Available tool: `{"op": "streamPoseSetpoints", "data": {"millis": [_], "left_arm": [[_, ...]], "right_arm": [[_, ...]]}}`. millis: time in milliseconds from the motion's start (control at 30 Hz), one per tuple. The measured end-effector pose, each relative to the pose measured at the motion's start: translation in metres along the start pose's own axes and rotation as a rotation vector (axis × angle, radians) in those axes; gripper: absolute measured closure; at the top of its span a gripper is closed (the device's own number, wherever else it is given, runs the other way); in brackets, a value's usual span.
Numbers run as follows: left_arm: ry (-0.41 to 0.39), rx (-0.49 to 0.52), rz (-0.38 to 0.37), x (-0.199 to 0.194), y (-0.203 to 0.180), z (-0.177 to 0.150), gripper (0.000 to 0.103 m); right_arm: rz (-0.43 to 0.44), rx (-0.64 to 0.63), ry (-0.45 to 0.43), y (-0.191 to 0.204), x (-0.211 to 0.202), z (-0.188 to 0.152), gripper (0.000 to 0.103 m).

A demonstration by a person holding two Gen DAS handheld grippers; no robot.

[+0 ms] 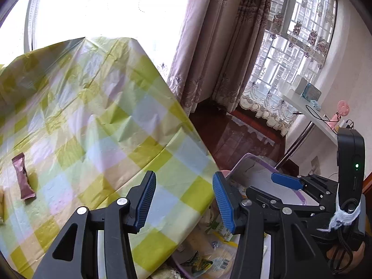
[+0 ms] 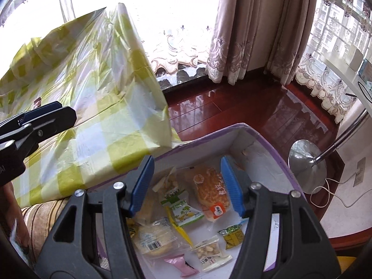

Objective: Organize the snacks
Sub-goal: 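Move both open tools back over the table toward the remaining snacks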

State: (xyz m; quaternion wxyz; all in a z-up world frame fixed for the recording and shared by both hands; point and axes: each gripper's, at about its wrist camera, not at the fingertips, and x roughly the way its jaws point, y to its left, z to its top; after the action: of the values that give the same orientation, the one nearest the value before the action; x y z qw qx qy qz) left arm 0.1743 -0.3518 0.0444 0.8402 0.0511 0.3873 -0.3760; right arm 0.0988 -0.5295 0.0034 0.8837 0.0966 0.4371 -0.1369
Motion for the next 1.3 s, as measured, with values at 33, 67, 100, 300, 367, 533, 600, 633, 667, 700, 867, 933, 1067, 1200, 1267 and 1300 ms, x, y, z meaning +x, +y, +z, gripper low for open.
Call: {"op": "streamPoseSetpoints", "data": {"millis": [33,67,100,300,367,533,600,633,667,700,867,933,1067,1200,1267,1300], "left_arm": [[-0.002,-0.012,0.013,-0.004,0.008,-0.003,0.051],[-0.005,-0.024,0.034,-0.008,0.016,-0.006,0.051],[-0.009,-0.037,0.055,-0.012,0.024,-0.009,0.051],[-0.034,-0.145,0.143,-0.044,0.082,-0.029,0.051],[-0.044,-0.170,0.167,-0.056,0.099,-0.036,0.051],[-0.061,-0.253,0.254,-0.087,0.142,-0.060,0.051],[-0.067,-0.276,0.293,-0.102,0.157,-0.070,0.050],[-0.070,-0.285,0.316,-0.110,0.164,-0.075,0.048],[-0.074,-0.292,0.338,-0.118,0.170,-0.079,0.047],[-0.079,-0.302,0.357,-0.125,0.177,-0.084,0.045],[-0.081,-0.365,0.434,-0.154,0.216,-0.107,0.038],[-0.074,-0.379,0.459,-0.164,0.231,-0.116,0.032],[-0.059,-0.398,0.507,-0.180,0.261,-0.127,0.025],[-0.024,-0.376,0.533,-0.189,0.288,-0.135,0.021],[0.009,-0.338,0.537,-0.188,0.298,-0.137,0.020],[0.028,-0.316,0.544,-0.186,0.302,-0.138,0.020]], "right_arm": [[0.011,-0.012,0.000,0.008,0.000,0.000,0.036],[0.022,-0.022,-0.001,0.015,0.000,0.000,0.033],[0.033,-0.031,-0.001,0.023,-0.001,0.000,0.032],[0.078,-0.072,-0.011,0.067,-0.003,0.003,0.021],[0.078,-0.090,-0.020,0.083,-0.005,0.004,0.017],[0.116,-0.139,-0.033,0.121,-0.009,0.008,0.014],[0.134,-0.157,-0.032,0.137,-0.008,0.010,0.012],[0.143,-0.163,-0.029,0.145,-0.008,0.010,0.012],[0.154,-0.170,-0.024,0.152,-0.007,0.010,0.012],[0.162,-0.177,-0.019,0.159,-0.006,0.010,0.012],[0.222,-0.213,-0.005,0.190,0.001,0.008,0.012],[0.228,-0.236,-0.006,0.203,0.001,0.007,0.012],[0.258,-0.259,0.002,0.222,0.003,0.007,0.012],[0.267,-0.293,0.007,0.238,0.005,0.006,0.012],[0.268,-0.307,0.011,0.244,0.007,0.006,0.012],[0.271,-0.310,0.013,0.247,0.007,0.006,0.012]]}}
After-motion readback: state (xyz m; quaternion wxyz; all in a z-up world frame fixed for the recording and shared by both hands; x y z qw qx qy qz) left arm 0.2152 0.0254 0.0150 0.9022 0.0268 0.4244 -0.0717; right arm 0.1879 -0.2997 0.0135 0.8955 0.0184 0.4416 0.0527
